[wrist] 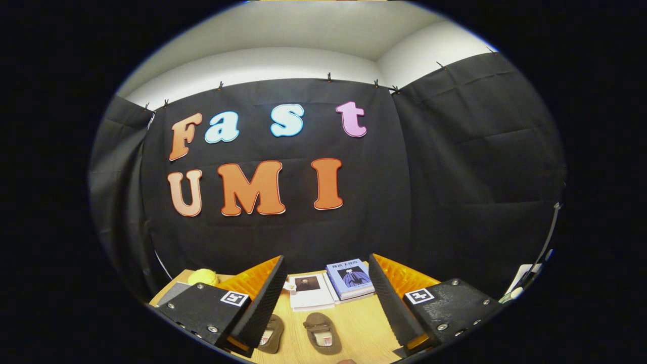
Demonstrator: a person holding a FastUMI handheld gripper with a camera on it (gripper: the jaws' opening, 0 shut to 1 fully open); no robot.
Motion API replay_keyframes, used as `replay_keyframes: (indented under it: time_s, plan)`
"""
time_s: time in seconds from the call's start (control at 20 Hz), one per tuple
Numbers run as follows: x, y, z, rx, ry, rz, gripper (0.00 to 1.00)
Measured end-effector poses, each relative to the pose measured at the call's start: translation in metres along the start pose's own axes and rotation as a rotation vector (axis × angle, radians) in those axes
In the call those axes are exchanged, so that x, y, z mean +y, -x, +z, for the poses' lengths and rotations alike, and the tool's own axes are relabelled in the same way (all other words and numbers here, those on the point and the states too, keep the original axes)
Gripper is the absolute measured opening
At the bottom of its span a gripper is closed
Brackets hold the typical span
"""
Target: Open the storage box then place both shoes into the box .Put the left shoe in first, then the right shoe, with the right side of both shoes facing outward in a uniform manner.
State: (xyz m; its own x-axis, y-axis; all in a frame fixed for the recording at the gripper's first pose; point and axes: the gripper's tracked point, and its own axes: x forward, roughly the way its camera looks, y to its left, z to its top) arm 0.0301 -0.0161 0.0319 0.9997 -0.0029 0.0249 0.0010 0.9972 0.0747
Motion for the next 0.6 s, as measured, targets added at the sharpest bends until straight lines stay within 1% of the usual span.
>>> replay_keyframes:
  time_s: [0.2,0.35,0.5,0.6]
  plan:
    - [0.017,-0.008,-0.008,0.011,-0.018,0.044,0.97]
    - [0.04,-0.018,-0.036,0.069,-0.049,0.103,0.97]
    - [0.076,-0.03,-0.075,0.127,-0.091,0.2,0.97]
    - [0.111,-0.036,-0.111,0.19,-0.16,0.297,0.97]
